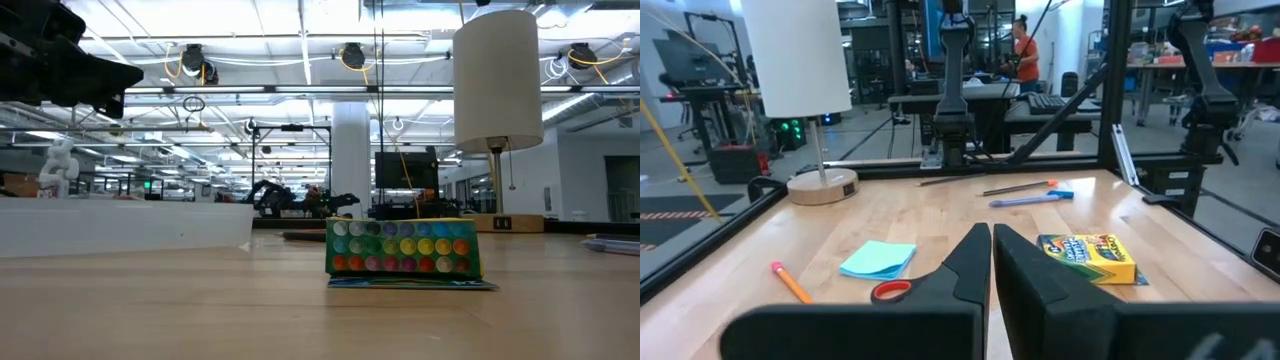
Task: Pack school essentials
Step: Put the black pencil into the supply box
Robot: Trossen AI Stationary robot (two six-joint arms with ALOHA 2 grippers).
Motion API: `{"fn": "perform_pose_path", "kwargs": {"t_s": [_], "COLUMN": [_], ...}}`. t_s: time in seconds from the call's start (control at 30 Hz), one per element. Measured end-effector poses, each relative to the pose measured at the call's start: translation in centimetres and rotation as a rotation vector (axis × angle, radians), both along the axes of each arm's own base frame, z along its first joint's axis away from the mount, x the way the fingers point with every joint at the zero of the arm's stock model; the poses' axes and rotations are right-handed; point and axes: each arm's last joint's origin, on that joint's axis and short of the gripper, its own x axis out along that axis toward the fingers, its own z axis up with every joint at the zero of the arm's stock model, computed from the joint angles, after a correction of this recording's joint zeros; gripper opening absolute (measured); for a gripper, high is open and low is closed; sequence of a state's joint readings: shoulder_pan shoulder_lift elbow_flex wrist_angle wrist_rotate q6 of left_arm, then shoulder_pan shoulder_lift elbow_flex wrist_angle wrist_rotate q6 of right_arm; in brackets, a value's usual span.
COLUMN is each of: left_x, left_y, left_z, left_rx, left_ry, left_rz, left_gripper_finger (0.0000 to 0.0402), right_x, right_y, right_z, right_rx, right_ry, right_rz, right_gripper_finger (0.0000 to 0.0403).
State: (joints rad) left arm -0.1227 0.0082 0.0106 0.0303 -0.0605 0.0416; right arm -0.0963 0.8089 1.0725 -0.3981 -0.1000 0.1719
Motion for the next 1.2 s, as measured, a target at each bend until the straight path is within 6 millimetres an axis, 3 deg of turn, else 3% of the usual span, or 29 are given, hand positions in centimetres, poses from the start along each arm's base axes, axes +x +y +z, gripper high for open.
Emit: {"fn": "perform_pose_path", "kwargs": {"t_s": [0.3, 0.57, 0.77, 1.03, 1.2], "left_x": [-0.2, -1.7, -1.9, -0.8, 1.2], "left_y": [0.0, 0.2, 0.2, 0.1, -0.1], "left_z": [1.0, 7.6, 13.3, 21.0, 22.4], "left_rx": [-0.09, -0.168, -0.111, -0.041, -0.01], "left_ry": [0.012, 0.14, 0.213, 0.336, 0.456], "left_rz": [-0.001, 0.009, 0.013, 0.014, 0.037], "left_gripper_finger": [0.0021, 0.0021, 0.0021, 0.0021, 0.0021], "right_x": [1.1, 2.1, 2.7, 3.2, 3.2], "right_y": [-0.1, -0.2, -0.2, 0.9, 1.7], "right_z": [-0.8, -1.4, -1.9, -4.9, -7.1], "right_rx": [0.005, -0.017, -0.018, -0.031, 0.0], "right_ry": [0.058, 0.098, 0.134, 0.225, 0.293], "right_rz": [-0.001, 0.005, 0.012, -0.017, -0.063], "right_gripper_finger": [0.0, 0.0, 0.0, 0.0, 0.0]}}
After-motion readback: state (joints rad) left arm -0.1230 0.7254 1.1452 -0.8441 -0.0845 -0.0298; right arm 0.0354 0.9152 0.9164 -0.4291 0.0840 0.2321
